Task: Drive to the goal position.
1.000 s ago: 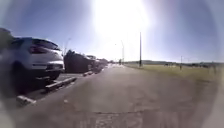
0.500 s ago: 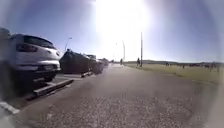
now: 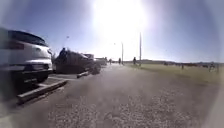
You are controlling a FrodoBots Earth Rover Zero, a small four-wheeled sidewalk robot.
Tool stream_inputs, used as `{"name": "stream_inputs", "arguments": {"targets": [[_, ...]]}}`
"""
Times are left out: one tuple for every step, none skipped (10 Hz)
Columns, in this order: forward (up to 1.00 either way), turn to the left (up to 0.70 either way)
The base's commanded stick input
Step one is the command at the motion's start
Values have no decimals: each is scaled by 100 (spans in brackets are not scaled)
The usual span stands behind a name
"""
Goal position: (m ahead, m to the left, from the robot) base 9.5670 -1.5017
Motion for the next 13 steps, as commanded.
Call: {"name": "stream_inputs", "arguments": {"targets": [[100,0],[100,0],[100,0],[100,0],[100,0],[100,0],[100,0],[100,0],[100,0],[100,0],[100,0],[100,0],[100,0]]}}
